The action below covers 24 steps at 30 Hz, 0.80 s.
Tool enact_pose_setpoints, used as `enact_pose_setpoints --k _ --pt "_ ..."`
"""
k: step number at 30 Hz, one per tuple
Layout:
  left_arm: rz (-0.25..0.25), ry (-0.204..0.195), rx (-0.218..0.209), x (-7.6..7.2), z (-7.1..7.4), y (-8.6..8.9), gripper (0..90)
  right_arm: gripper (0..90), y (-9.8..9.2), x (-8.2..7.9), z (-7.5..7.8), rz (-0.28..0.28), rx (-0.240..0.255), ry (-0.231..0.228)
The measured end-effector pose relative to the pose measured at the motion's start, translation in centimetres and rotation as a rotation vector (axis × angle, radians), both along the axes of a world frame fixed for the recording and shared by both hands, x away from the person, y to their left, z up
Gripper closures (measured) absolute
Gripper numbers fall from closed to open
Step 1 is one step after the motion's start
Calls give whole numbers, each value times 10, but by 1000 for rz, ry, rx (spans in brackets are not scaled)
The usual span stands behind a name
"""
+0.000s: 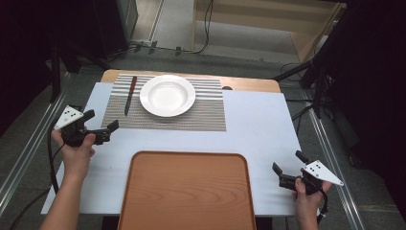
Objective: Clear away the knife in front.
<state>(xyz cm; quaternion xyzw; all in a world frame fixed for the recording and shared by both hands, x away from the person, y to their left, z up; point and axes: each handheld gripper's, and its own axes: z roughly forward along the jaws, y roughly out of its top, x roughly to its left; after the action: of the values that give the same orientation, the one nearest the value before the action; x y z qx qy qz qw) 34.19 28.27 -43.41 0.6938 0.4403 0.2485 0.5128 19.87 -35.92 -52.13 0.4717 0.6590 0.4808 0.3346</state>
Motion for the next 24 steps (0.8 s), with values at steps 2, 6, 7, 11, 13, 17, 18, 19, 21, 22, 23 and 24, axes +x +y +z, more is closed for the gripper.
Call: enact_pose_setpoints --k 2,6,7,11,13,17,18,19,21,22,23,24 --pt "5 2 10 6 2 -1 6 0 0 0 0 1 0 -1" --pt "12 13 7 18 3 0 5 0 0 0 0 4 0 -2" --pt "15 15 0 21 2 0 6 0 0 0 0 5 1 -2" --pt "16 49 5 35 -1 -1 8 0 0 1 0 9 1 1" --pt "17 57 8 41 -2 -3 8 0 0 1 0 17 -3 -3" --pt "47 54 36 54 -3 -7 63 0 0 1 -1 17 -3 -1" --pt "46 62 41 58 -3 -8 63 0 0 1 -1 17 -3 0" --pt "46 70 48 63 -3 -9 63 0 0 1 -1 18 -4 2" --pt "55 79 60 72 -3 -9 96 0 1 1 -1 21 -4 2" --pt "64 79 57 75 -3 -9 96 0 1 1 -1 21 -4 2" --pt "72 83 54 79 -2 -9 127 0 0 1 -1 22 -5 2" --pt "77 94 52 83 -2 -9 127 0 0 1 -1 22 -5 2"
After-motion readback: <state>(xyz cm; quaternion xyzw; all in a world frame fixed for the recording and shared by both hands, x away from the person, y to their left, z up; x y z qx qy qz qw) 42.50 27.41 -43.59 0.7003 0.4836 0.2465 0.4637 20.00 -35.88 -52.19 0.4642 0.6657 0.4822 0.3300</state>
